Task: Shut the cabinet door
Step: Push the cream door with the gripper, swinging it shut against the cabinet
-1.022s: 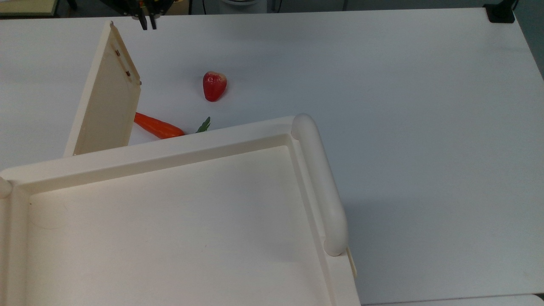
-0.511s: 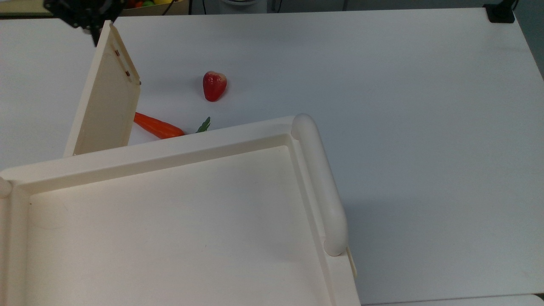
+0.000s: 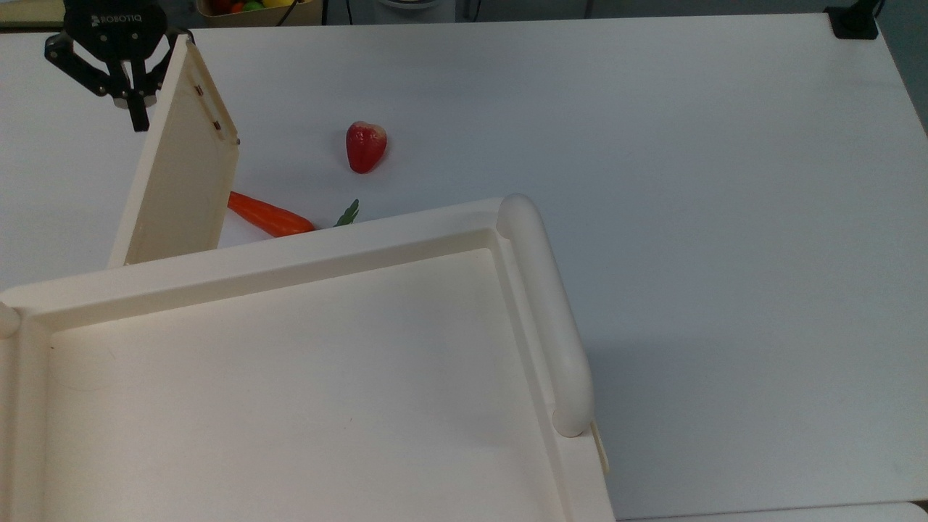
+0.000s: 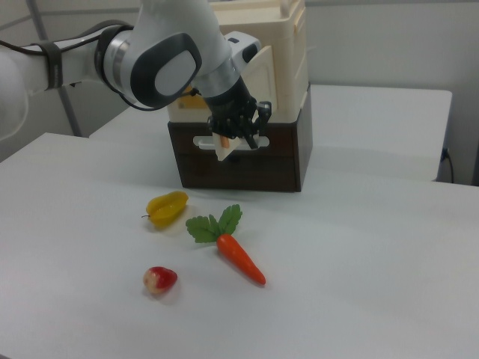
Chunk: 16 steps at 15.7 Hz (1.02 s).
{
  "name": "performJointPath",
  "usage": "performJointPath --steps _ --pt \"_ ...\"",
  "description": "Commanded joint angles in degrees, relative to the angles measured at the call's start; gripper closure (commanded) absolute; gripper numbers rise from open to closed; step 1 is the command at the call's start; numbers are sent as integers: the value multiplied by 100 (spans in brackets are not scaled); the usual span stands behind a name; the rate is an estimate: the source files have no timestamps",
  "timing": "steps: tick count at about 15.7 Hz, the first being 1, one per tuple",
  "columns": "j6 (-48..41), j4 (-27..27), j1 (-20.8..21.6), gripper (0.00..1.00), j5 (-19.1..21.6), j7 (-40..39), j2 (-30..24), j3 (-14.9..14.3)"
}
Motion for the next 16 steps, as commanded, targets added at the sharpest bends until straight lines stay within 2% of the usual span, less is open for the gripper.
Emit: performJointPath --steps 1,7,11,14,16 --pt "543 -34 82 100 643 -518 28 22" --pt "597 -43 573 99 829 -572 19 66" --pt "605 -34 1030 99 1259 -520 115 66" --pt "632 -26 1356 99 1400 -379 265 66" --pt "946 79 1540 99 1480 -178 353 66"
